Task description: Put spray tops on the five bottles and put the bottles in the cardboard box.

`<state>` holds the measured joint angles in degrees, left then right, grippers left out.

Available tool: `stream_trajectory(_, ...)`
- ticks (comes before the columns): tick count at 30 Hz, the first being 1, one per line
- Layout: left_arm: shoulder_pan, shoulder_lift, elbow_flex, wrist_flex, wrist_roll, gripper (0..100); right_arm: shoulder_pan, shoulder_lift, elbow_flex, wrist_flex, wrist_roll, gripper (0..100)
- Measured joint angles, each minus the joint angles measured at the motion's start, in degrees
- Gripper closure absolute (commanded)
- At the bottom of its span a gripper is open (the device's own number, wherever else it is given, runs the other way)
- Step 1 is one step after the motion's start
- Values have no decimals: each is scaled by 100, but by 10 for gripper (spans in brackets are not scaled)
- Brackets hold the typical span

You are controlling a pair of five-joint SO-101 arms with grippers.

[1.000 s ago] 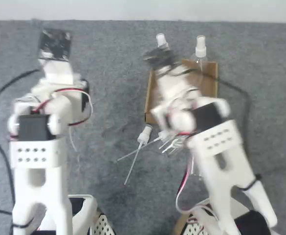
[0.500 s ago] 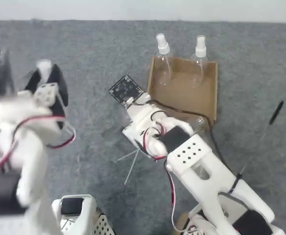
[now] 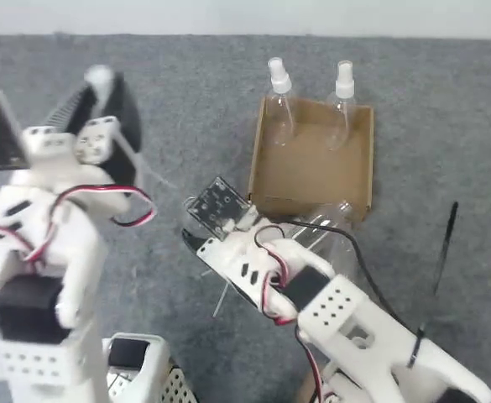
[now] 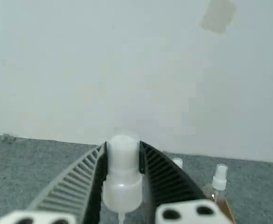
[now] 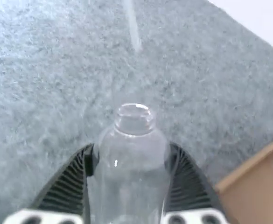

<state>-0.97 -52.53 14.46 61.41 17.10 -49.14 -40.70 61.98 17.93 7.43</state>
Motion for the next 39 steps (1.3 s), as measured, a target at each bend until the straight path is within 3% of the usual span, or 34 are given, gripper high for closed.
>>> stream_trajectory(15, 308, 0, 1073, -44, 53, 988, -9, -308, 281, -88, 0, 992)
stream_trajectory(21, 862, 0, 1530, -44, 35, 988, -9, -308, 281, -88, -18, 992)
stream_trajectory(28, 1046, 0, 2084, -70, 62, 988, 457, -299, 281, -299, -976, 992)
stream_trajectory(39, 1389, 0, 2848, -141, -378, 987, 527, -299, 738, -1020, -1081, 992)
